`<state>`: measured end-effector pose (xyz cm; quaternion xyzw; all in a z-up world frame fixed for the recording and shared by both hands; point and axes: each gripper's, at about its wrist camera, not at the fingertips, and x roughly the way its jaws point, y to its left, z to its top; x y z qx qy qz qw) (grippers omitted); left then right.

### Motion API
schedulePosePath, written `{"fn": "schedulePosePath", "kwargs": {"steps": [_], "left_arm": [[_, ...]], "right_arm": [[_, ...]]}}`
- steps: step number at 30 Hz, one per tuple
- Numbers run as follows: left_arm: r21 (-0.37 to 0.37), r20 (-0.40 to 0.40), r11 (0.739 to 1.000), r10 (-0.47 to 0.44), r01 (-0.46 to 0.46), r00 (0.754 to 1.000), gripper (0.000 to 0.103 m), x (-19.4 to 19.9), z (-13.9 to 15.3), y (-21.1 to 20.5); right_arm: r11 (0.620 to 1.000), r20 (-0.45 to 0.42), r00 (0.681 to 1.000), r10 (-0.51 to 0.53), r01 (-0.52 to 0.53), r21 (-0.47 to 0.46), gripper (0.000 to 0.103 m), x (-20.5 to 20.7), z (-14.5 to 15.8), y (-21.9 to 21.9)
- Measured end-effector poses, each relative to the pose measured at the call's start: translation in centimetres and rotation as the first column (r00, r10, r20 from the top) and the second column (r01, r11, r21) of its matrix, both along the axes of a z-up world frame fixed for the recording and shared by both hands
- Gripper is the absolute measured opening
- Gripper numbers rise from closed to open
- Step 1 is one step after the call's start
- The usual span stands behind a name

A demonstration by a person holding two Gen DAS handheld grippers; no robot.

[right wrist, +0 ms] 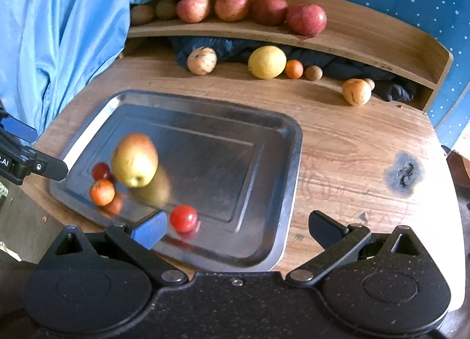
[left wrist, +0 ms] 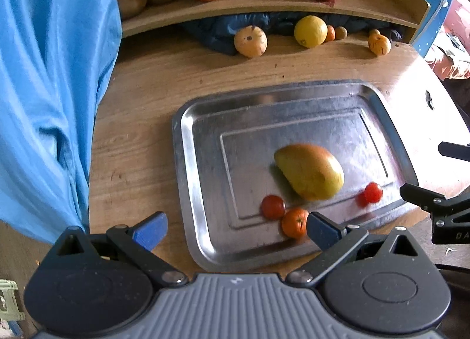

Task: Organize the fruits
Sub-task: 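Open left gripper to set the pear down while right gripper releases the tomato on the tray, then move both open grippers past the tray toward the fruits under the shelf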

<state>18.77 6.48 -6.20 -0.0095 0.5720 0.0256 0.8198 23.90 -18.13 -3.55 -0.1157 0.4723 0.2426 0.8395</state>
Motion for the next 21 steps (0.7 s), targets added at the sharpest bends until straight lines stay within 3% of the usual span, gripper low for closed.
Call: {"fn": "schedulePosePath", "kwargs": {"steps": [21], "left_arm": [[-0.011, 0.035, 0.999, -0.036, 0.037, 0.999, 0.102, 6.3, -0.1, 1.5]], "right_arm": [[0.998, 0.055, 0.996, -0.063, 0.062, 0.012, 0.102, 4.3, 0.4, 1.6]]}}
